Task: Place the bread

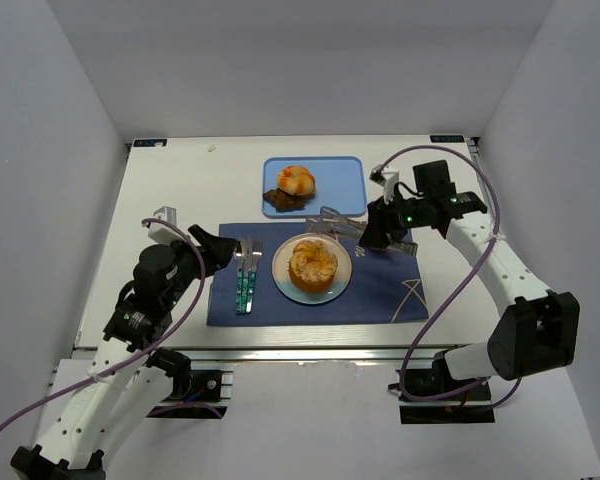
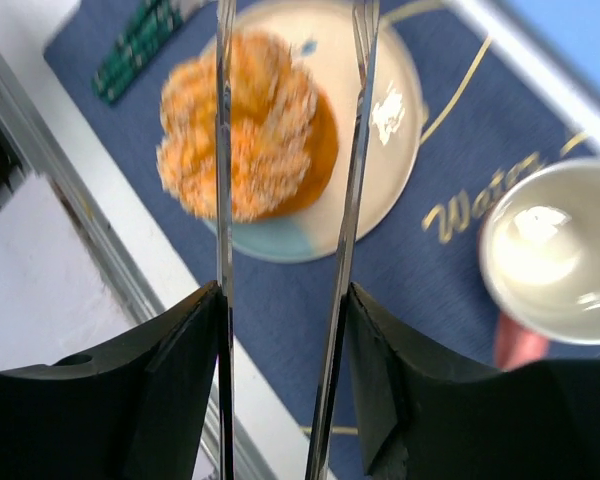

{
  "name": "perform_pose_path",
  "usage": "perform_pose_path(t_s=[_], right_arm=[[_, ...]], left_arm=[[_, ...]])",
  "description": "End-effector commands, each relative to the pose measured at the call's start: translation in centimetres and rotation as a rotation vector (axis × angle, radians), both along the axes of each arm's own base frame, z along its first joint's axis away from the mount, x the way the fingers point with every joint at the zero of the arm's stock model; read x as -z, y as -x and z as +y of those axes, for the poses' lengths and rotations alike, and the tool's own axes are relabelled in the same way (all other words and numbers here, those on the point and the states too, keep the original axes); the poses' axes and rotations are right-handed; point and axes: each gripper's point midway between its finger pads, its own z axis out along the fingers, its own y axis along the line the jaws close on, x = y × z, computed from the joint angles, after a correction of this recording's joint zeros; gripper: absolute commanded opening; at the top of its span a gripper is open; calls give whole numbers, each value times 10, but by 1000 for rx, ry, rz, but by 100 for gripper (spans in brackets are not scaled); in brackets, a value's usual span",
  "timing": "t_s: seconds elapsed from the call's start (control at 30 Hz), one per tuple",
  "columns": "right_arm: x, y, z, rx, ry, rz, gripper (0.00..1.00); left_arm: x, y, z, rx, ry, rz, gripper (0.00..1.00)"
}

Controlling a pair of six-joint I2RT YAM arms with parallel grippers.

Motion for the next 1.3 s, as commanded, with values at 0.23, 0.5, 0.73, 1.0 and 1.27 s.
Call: perform_pose_path(t_s=[0.23,0.5,0.73,1.0,1.27], right_arm=[[-45,-96,21,228,-151,-23,54],[-24,-163,42,440,-242,186,56],[-5,-177,47,491,-246,254,61],[21,-178,56,496,-260,349,61],[30,-173,65,480,-273,399,59]], left_arm=[[0,-3,1,-9,-6,2,70],[-1,-5,2,-18,-10,8,70],[3,-8,0,-19,-6,21,70],[7,-13,-4,-9,-17,41,70],[6,-10,-2,-13,-12,37,70]])
